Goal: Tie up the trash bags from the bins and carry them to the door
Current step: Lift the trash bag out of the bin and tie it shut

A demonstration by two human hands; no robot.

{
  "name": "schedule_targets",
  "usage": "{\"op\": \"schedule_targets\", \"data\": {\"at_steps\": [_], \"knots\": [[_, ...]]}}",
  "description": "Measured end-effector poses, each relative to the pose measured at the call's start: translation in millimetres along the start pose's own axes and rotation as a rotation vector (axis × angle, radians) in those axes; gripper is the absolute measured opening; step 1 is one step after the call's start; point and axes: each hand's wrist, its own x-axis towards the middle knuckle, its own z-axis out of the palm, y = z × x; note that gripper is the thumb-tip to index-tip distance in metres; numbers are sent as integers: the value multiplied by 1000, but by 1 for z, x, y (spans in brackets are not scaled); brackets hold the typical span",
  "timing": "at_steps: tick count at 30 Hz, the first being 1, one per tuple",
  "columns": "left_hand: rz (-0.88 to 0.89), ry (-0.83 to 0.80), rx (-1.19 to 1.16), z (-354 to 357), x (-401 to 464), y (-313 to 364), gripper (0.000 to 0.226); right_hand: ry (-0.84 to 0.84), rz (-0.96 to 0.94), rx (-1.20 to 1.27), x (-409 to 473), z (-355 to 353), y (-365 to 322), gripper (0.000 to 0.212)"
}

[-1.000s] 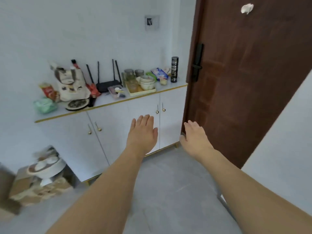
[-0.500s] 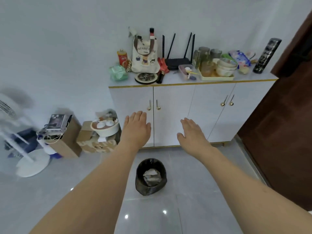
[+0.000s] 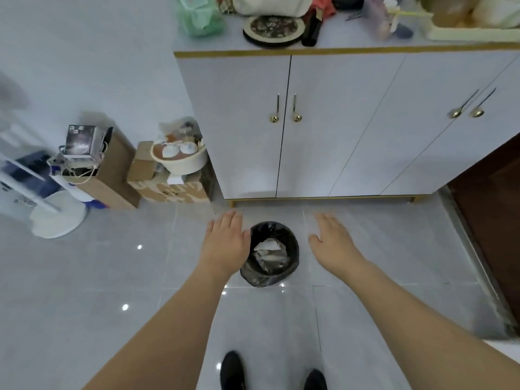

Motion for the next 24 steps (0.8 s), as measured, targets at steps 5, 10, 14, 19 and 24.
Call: {"op": "schedule_targets", "data": {"at_steps": [5,10,14,19,24], "knots": [[-71,-7,-65,133,40,-67,49,91,-3,58,78,121,27,42],[-137,-36,-61,306,71,-131,49,105,-89,-59,156,270,105,53],[-164,-12,-97,434,93,-167,50,214,-72,6,207,369,169,55],[-342,173,-528,519,132,-188,48,510,51,440,253,428,219,53],[-1042,16,-1438,524,134,-184,27,490,705,1178,248,440,252,45]]}}
